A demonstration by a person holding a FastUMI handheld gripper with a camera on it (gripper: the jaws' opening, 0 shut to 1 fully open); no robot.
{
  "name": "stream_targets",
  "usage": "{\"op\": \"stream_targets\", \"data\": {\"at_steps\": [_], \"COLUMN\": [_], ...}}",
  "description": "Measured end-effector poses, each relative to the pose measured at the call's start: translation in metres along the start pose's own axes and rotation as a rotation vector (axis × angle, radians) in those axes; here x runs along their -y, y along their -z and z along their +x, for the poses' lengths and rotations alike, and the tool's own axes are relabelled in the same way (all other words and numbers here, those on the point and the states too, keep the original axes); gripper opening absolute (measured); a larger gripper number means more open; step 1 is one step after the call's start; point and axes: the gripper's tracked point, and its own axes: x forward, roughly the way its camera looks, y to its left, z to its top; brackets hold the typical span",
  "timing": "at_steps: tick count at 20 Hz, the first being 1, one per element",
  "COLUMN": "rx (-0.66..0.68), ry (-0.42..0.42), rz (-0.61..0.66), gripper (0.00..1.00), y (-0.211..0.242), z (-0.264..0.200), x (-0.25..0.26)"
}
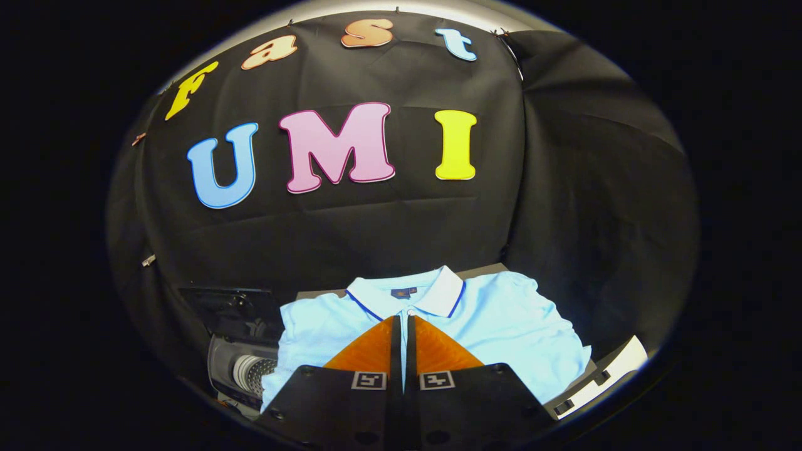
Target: Put the clothes into the washing machine and then close the washing machine lid.
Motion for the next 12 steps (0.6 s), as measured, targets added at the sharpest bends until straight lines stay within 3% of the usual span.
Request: {"op": "stream_targets", "data": {"at_steps": [9, 12], "rx": [-0.067, -0.112], "ry": [0.017, -0.041], "rz": [-0.047, -0.062], "gripper": [0.07, 0.80], "y": [0.023, 0.035], "z": [0.020, 0.026], "x": [0.015, 0.004]}}
